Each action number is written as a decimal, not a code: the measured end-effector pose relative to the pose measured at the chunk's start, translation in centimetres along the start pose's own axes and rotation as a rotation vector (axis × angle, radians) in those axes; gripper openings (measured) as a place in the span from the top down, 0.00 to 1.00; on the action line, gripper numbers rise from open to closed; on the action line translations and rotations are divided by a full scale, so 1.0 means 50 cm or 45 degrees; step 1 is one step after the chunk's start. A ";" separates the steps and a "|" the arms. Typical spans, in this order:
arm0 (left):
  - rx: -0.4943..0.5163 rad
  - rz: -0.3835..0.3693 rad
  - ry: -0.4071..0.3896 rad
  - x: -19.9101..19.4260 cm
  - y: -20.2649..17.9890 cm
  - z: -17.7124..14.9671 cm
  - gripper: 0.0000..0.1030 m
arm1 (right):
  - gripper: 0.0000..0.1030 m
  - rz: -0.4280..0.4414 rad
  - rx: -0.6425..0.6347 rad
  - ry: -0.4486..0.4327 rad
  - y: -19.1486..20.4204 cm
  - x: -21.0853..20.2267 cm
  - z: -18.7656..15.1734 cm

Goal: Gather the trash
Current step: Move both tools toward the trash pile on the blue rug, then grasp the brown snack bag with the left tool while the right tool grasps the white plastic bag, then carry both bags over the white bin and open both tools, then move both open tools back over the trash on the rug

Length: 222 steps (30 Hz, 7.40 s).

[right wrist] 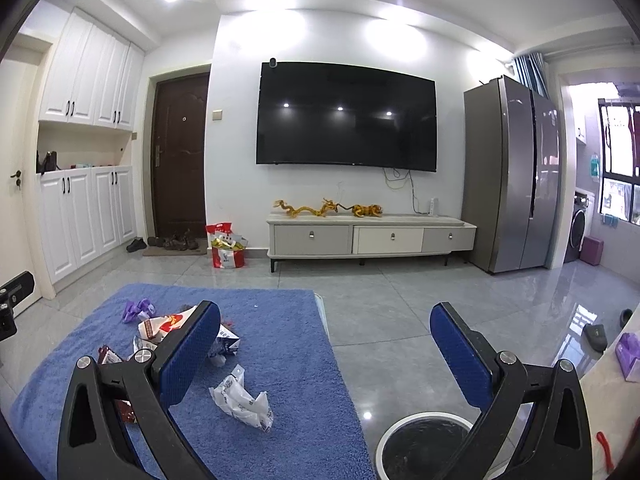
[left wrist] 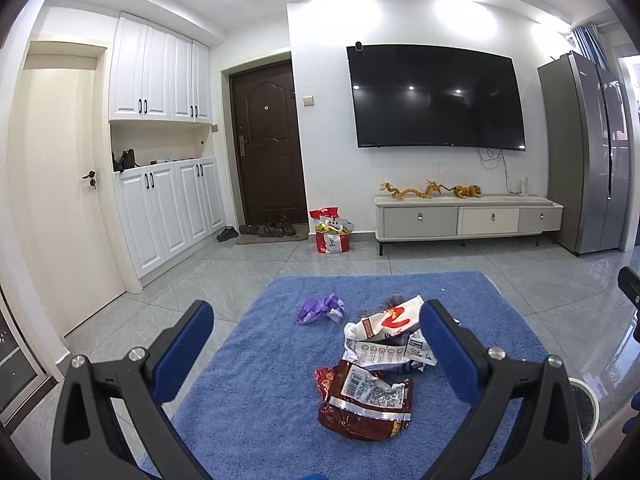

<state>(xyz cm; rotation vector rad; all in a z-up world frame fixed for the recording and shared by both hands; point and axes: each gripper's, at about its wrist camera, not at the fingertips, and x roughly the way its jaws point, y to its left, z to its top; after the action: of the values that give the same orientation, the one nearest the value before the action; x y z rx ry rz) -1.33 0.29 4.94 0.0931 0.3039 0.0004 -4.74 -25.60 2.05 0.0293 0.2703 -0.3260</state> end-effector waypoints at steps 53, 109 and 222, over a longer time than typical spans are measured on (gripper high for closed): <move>-0.042 -0.039 0.095 0.056 0.009 -0.030 0.00 | 0.00 -0.019 0.033 0.067 -0.012 0.042 -0.021; -0.204 -0.479 0.525 0.257 0.090 -0.168 0.01 | 0.00 0.267 -0.023 0.416 0.046 0.193 -0.115; 0.323 -1.113 0.659 0.163 -0.583 -0.137 0.45 | 0.49 0.046 0.407 0.585 -0.390 0.195 -0.282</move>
<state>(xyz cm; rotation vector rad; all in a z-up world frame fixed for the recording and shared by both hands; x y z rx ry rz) 3.98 -28.00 -6.68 0.2063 0.8421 -0.8946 -5.73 -46.12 -13.84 0.4275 0.6696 -0.3212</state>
